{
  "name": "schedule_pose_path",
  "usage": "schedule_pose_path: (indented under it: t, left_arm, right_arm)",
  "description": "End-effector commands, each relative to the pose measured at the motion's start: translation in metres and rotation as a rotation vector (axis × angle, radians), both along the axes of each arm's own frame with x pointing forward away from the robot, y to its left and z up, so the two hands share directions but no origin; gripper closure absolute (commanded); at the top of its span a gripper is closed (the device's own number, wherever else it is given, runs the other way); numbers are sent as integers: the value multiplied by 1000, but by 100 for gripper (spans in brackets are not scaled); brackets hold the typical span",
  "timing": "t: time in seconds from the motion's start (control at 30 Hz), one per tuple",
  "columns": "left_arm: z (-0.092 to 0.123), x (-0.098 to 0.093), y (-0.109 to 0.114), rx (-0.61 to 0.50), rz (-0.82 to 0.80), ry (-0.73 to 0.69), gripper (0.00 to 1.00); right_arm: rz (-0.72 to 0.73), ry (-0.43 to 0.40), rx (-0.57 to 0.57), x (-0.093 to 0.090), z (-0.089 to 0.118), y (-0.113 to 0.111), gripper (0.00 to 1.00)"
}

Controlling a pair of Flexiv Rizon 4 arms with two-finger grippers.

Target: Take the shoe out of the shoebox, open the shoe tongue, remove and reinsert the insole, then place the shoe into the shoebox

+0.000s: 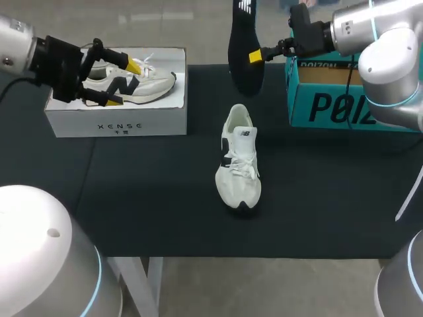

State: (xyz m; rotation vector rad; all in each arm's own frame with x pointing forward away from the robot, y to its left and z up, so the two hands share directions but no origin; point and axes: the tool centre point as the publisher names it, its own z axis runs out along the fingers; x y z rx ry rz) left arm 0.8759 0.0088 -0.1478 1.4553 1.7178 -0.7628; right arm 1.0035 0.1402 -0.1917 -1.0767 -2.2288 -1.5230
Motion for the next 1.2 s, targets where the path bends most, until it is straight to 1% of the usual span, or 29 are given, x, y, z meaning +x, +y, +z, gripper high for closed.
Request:
schedule_pose_path:
  t: [0.03, 0.17, 0.3, 0.4, 0.97, 1.0, 1.07, 1.13, 1.2]
  left_arm:
    - [0, 0, 0, 4, 0, 1, 0]
    - [0, 0, 0, 4, 0, 1, 0]
    - [0, 0, 0, 4, 0, 1, 0]
    - [0, 0, 0, 4, 0, 1, 0]
    - [0, 0, 0, 4, 0, 1, 0]
    - [0, 0, 0, 4, 0, 1, 0]
    - [0, 0, 0, 4, 0, 1, 0]
    - [0, 0, 0, 4, 0, 1, 0]
    - [0, 0, 0, 4, 0, 1, 0]
  right_arm:
    - [15, -18, -14, -6, -12, 6, 100]
    - [26, -24, -20, -13, -22, 10, 100]
    - [36, -11, -3, -20, -29, 12, 100]
    - [57, 31, -4, -25, -36, 14, 100]
    - [57, 31, -4, -25, -36, 14, 100]
    - [53, 38, 28, -23, -41, 15, 100]
    - [43, 21, 53, -21, -47, 18, 100]
    - [46, 29, 111, -18, -55, 20, 100]
    - [39, 37, 119, -17, -61, 20, 100]
